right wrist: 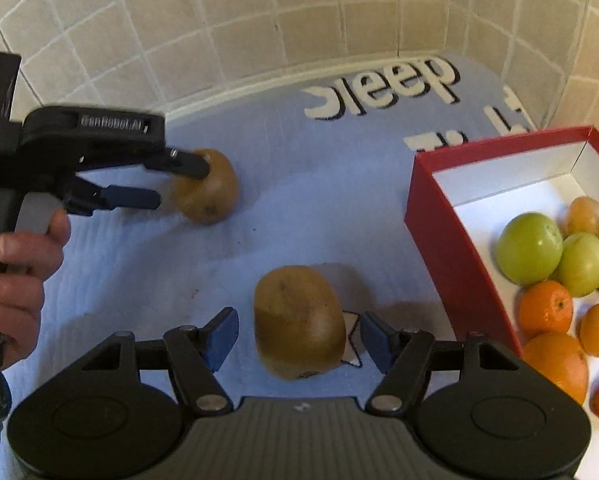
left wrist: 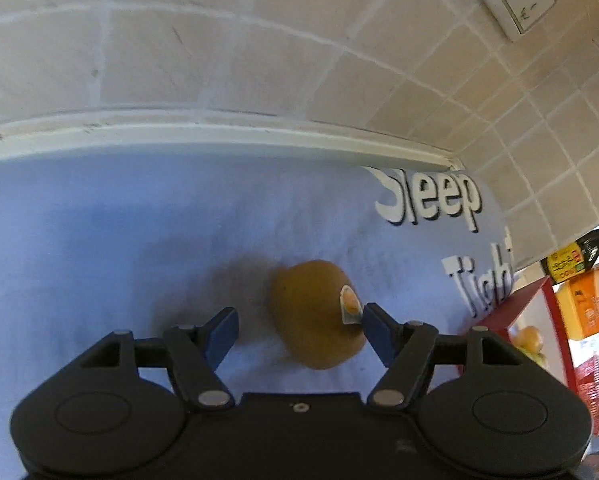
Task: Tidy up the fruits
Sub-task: 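Grasp a kiwi with the right tool while the left tool grasps another kiwi, then carry both kiwis into the white box and open both tools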
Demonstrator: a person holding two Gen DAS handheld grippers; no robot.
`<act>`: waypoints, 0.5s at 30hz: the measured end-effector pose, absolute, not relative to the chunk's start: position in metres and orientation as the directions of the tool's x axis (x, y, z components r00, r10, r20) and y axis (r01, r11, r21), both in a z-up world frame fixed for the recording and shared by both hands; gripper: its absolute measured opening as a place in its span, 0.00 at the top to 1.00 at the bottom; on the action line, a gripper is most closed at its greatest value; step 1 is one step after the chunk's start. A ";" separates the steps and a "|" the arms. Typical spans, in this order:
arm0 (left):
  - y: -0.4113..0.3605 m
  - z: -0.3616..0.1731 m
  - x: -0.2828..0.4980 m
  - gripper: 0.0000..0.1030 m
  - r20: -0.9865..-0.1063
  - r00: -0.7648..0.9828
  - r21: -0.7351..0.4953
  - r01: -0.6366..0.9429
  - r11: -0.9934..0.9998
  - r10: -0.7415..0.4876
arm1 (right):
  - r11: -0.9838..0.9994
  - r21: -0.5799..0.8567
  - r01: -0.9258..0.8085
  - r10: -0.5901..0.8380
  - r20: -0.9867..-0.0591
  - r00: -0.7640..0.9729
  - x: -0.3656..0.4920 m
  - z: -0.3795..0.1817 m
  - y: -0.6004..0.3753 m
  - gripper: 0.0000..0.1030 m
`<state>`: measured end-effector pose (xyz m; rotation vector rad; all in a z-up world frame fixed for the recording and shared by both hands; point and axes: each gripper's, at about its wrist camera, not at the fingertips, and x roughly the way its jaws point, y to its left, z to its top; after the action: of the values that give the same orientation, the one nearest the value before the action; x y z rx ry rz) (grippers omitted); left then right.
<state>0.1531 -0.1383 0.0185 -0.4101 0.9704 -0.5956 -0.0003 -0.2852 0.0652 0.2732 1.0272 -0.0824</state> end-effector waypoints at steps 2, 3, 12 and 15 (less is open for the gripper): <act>-0.145 0.018 0.156 0.21 -0.643 0.420 -0.576 0.286 0.766 -0.640 | 0.961 0.196 0.198 0.071 -0.860 0.506 0.001 0.059 -0.286 0.33; -0.148 0.019 0.155 0.21 -0.646 0.421 -0.571 0.288 0.769 -0.637 | 0.959 0.198 0.201 0.074 -0.863 0.499 0.002 0.056 -0.287 0.33; -0.180 0.021 0.152 0.32 -0.710 0.423 -0.454 0.336 0.825 -0.563 | 0.946 0.240 0.216 0.102 -0.857 0.506 0.005 0.050 -0.290 0.33; -0.180 0.022 0.150 0.32 -0.730 0.399 -0.434 0.358 0.827 -0.556 | 0.945 0.244 0.216 0.104 -0.854 0.509 0.007 0.050 -0.289 0.33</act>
<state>0.1496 -0.1797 0.0224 -0.2206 1.0060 -0.5842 0.0067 -0.2894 0.0499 0.3411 1.0400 -0.0691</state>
